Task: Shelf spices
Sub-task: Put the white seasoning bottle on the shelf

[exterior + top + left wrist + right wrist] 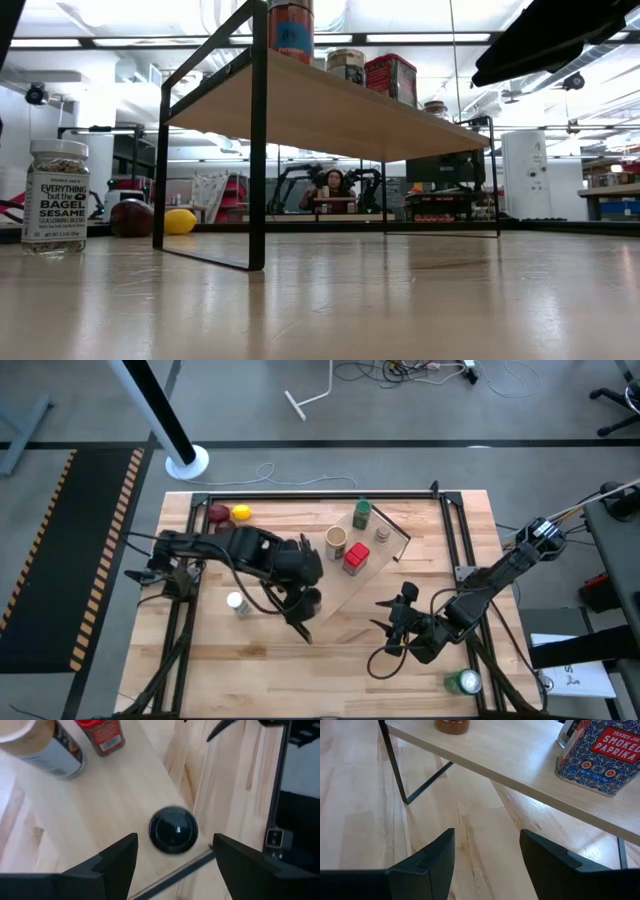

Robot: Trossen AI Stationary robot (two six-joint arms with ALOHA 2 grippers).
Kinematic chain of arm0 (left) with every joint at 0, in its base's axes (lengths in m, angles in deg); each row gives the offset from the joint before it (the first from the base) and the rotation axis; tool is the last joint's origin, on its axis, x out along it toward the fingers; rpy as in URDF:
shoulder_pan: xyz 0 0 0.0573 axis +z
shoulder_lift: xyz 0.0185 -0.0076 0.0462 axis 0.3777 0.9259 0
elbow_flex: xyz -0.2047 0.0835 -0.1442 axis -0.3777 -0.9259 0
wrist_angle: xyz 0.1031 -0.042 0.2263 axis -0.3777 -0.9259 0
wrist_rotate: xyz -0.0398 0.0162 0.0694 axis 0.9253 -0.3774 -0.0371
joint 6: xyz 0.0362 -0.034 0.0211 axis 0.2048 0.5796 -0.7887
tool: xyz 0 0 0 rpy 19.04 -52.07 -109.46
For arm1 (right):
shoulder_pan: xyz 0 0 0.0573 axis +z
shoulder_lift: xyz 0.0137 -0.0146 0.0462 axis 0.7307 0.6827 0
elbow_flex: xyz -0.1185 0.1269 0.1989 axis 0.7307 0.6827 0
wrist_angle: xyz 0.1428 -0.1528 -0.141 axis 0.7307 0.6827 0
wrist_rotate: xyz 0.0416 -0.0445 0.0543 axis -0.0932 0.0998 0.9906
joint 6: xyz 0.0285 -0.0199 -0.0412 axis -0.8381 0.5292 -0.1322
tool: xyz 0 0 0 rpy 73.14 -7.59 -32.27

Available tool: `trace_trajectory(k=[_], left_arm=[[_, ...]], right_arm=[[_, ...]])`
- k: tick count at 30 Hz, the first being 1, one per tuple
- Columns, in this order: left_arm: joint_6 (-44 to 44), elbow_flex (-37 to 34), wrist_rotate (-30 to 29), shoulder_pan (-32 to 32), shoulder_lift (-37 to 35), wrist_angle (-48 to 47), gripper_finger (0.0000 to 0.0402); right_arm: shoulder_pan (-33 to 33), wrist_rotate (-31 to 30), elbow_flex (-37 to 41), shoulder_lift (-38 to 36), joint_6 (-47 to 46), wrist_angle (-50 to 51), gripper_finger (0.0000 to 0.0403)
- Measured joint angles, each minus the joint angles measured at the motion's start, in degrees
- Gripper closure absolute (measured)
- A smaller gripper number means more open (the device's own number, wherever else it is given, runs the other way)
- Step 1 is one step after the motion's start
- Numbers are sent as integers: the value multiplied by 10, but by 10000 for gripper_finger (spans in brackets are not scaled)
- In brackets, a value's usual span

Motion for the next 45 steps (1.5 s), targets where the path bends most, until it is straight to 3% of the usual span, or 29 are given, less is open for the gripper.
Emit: trace_trajectory(k=[6,11,20,30,36,45], left_arm=[[-19,-4,0,-25,-16,-68,166],[4,-80,-7,-74,-43,-63,181],[143,-306,-40,-157,-121,-64,212],[329,-547,-36,-184,-271,-46,235],[399,-674,19,-185,-362,55,226],[449,-786,20,-182,-406,119,176]], right_arm=[[0,2,0,0,0,-1,203],[3,4,0,0,-5,-2,203],[3,4,0,0,-5,-8,203],[3,3,0,0,-5,-17,203],[3,3,0,0,-4,-17,203],[3,3,0,0,-4,-18,203]])
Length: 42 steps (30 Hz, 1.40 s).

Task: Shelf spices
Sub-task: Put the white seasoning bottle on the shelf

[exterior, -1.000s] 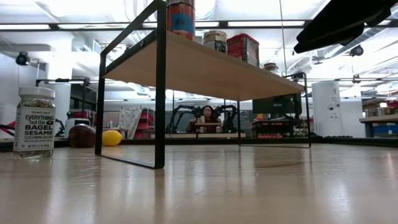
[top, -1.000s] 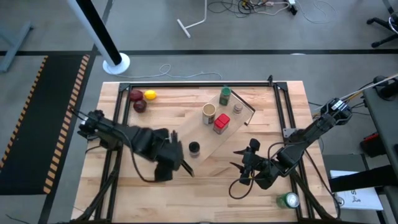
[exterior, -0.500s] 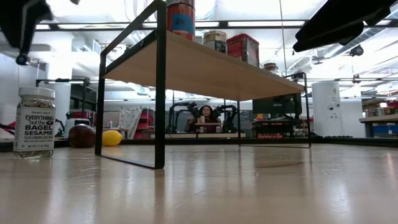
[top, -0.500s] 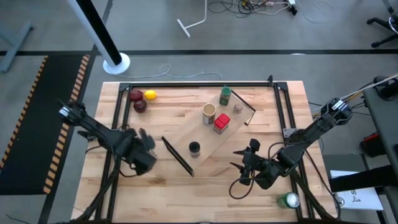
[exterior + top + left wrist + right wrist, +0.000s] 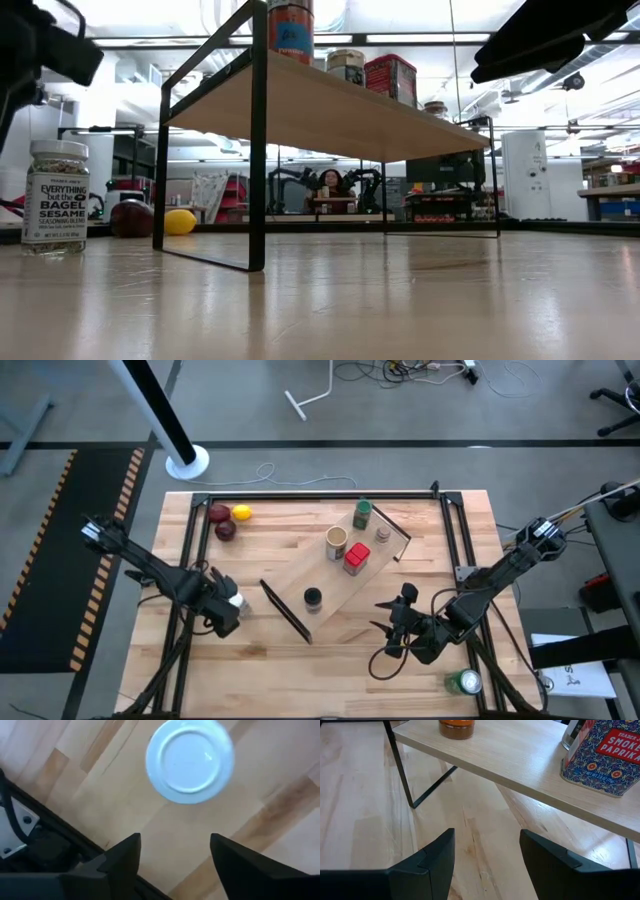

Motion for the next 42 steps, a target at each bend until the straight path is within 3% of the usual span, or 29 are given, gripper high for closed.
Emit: trace_trajectory(k=[9,15,26,42], left_arm=[[-20,-29,-21,1,4,118,109],[-34,-30,-46,13,25,110,80],[-52,-31,-33,30,46,67,83],[-131,-31,-136,57,46,102,74]], right_arm=[[0,0,0,0,0,-1,203],[0,0,0,0,0,-2,203],[0,0,0,0,1,-2,203],[0,0,0,0,1,-3,203]])
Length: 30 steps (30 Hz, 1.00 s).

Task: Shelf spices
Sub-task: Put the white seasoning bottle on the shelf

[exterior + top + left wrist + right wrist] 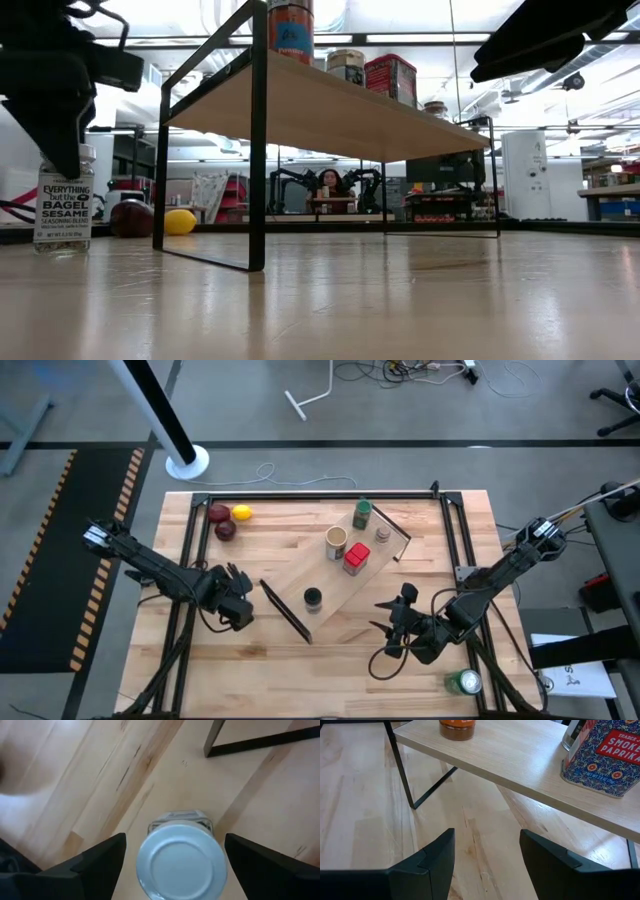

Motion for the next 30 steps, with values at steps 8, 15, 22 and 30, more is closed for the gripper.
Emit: trace_trajectory(k=[8,15,22,30], left_arm=[[-21,0,0,17,15,10,113],[-32,2,14,18,54,16,191],[-38,12,24,20,71,18,216],[-66,88,82,25,66,-25,214]], right_arm=[[0,0,0,0,0,0,203],[0,0,0,0,0,0,203],[0,0,0,0,0,0,203],[0,0,0,0,1,1,203]])
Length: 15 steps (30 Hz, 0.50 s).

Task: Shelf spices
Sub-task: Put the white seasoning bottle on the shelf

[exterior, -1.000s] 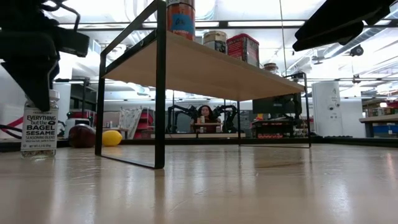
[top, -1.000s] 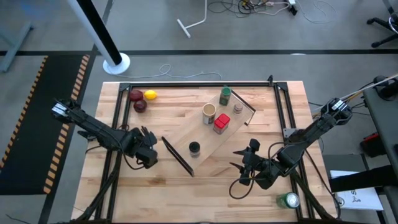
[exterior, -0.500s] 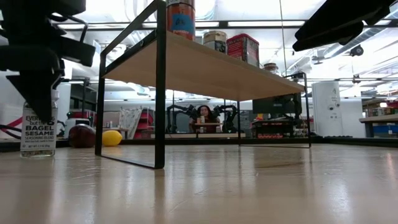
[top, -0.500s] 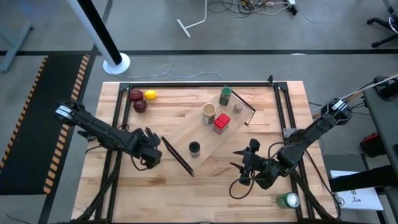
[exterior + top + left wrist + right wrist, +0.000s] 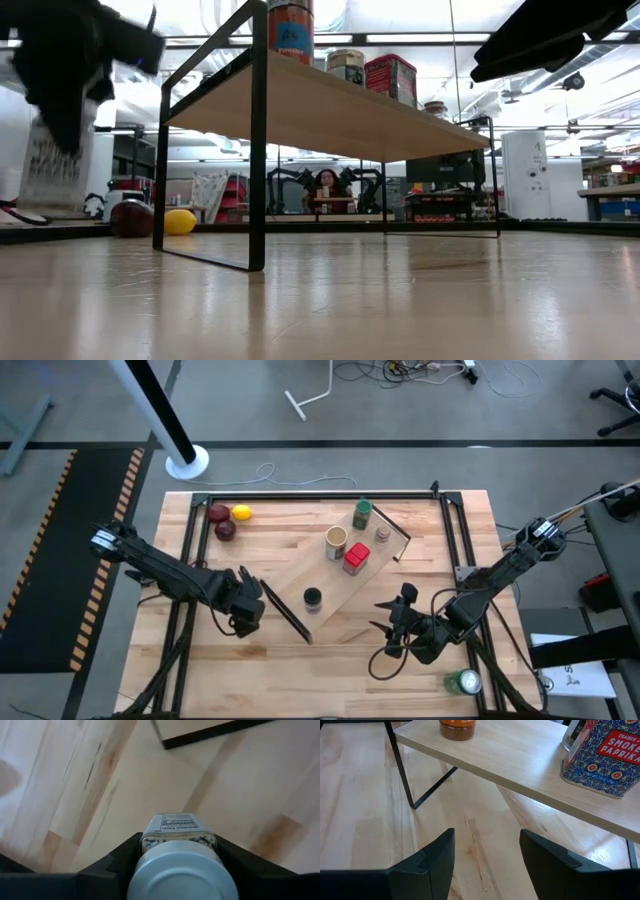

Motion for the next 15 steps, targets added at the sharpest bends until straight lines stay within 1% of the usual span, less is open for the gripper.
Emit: trace_trajectory(k=[3,6,9,12,15], left_arm=[[-15,39,14,1,0,-12,213],[-36,82,41,2,0,-31,216],[-50,138,54,2,0,-55,216],[-64,198,52,2,0,-83,213],[-84,254,36,2,-1,-79,213]], right_arm=[[0,0,0,0,3,0,203],[0,0,0,0,3,0,203],[0,0,0,0,3,0,203],[0,0,0,0,3,0,203],[0,0,0,0,3,0,203]])
